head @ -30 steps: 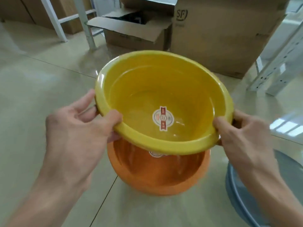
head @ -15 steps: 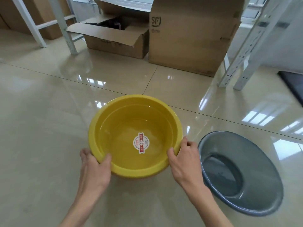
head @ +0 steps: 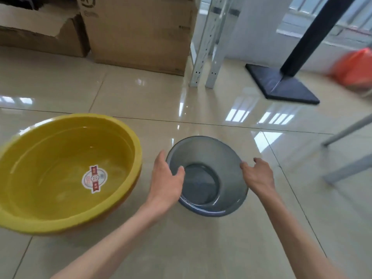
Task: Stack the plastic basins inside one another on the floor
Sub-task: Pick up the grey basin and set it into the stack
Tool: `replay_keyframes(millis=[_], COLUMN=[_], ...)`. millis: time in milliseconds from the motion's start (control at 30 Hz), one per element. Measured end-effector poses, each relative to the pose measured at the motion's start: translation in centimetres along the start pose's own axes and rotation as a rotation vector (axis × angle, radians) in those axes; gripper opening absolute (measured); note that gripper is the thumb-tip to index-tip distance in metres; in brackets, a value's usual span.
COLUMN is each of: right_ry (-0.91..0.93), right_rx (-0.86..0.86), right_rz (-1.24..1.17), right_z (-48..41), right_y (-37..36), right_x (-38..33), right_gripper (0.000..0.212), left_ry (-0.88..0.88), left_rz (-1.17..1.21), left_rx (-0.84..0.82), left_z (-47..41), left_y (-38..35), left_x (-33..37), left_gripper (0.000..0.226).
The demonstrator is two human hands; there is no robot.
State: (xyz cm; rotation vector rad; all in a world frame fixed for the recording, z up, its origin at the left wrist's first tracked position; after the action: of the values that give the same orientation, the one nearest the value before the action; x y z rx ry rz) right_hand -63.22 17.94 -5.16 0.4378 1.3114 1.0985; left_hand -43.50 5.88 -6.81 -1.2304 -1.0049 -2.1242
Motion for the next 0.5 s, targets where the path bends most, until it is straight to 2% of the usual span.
replay_keyframes(millis=[67,167,367,500], right_ry=[-0.062,-0.023,0.063,0.231], right_rx=[-0.09,-0.11,0.079,0.13], right_rz=[-0.147,-0.327,-0.257,-0.292], right_z=[-0.6,-0.3,0.8,2.8], right_y=[-0.4,-2.0,-2.0,1.3], right_x=[1.8,3.6,2.5,-3.9], right_gripper=[0.06,0.019,0.024,0.021], left_ry=[0.116,0.14,0.041,-0.107], left_rz=[0.037,0.018,0.005,0.041], left_rx=[0.0,0.005,0.025,0.133], left_z=[-1.4,-2.1,-0.8,-0.4], left_y=[-1.6,-2.8,-1.5,4.1], left_x=[-0.6,-1.7,0.0,4.3], left_gripper=[0.061,0.043,0.049,0.035])
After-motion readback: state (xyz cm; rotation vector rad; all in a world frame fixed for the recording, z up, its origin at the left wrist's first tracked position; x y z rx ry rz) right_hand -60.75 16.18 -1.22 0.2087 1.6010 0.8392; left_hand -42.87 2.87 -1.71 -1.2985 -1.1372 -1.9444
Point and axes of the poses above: each hand's wrist, its own z-axis away from the middle knuckle, its own y-axis out of the back of the hand, x = y × z, the point moved 1 cm from there along -z, towards the middle knuckle, and after that the axes turned 3 degrees about -x, right-handed, at the moved point
